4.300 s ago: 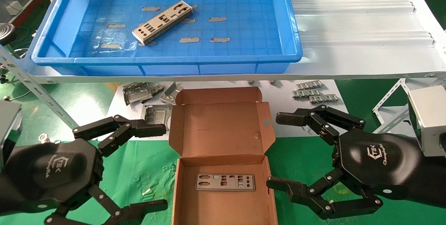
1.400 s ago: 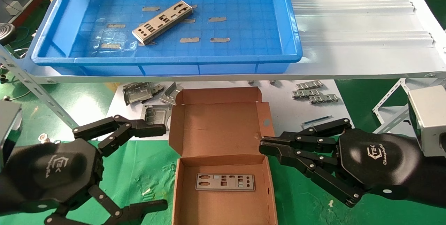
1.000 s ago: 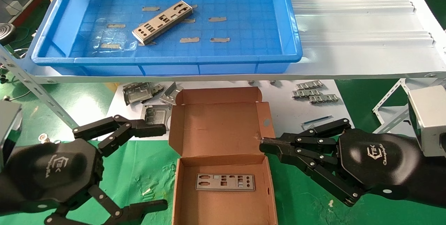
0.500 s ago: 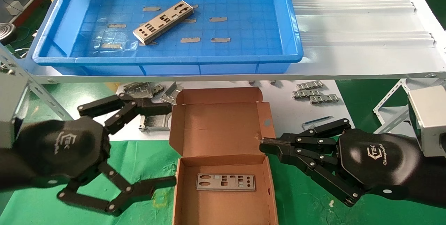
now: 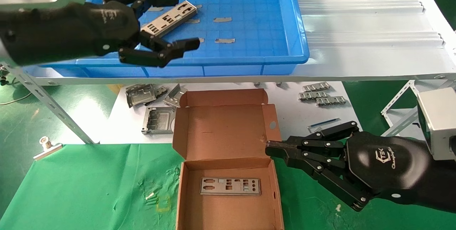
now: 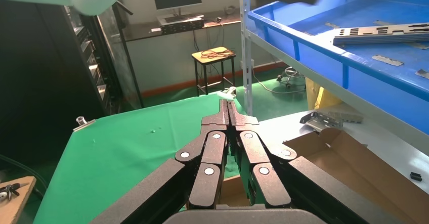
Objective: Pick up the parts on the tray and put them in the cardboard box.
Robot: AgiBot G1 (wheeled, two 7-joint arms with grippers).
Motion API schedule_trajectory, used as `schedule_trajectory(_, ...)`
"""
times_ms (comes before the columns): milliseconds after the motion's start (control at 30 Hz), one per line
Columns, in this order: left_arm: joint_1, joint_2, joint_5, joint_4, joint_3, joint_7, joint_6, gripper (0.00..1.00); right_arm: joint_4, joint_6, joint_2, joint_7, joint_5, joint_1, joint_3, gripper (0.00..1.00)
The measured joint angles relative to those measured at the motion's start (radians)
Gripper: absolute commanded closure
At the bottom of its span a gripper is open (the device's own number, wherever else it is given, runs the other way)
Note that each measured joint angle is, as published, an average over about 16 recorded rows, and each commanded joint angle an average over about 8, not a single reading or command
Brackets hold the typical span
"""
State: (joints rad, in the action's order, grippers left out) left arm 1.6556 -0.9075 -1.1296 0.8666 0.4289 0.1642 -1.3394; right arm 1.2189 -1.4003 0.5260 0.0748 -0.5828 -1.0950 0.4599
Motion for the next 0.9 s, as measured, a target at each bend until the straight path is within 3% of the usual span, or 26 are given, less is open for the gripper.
schedule_trajectory(67,0.046,-0.033,-0.032,-0.074,0.016,-0.009,0.013,0.0,0.0,0.0,0.0,0.0,0.0,0.0,0.0,0.96)
schedule_trajectory(100,0.067,-0.048,-0.047,-0.112,0.023,-0.014,0.02,0.0,0.0,0.0,0.0,0.0,0.0,0.0,0.0,0.88)
schedule_trajectory(300,0.179,-0.135,-0.127,-0.327,0.066,-0.038,0.057,0.0,0.0,0.0,0.0,0.0,0.0,0.0,0.0,0.14)
schedule_trajectory(367,0.209,-0.159,-0.148,-0.39,0.078,-0.046,0.067,0.0,0.0,0.0,0.0,0.0,0.0,0.0,0.0,0.0)
schedule_trajectory(900,0.325,-0.28,-0.224,-0.713,0.119,-0.126,0.179,0.0,0.0,0.0,0.0,0.0,0.0,0.0,0.0,0.0)
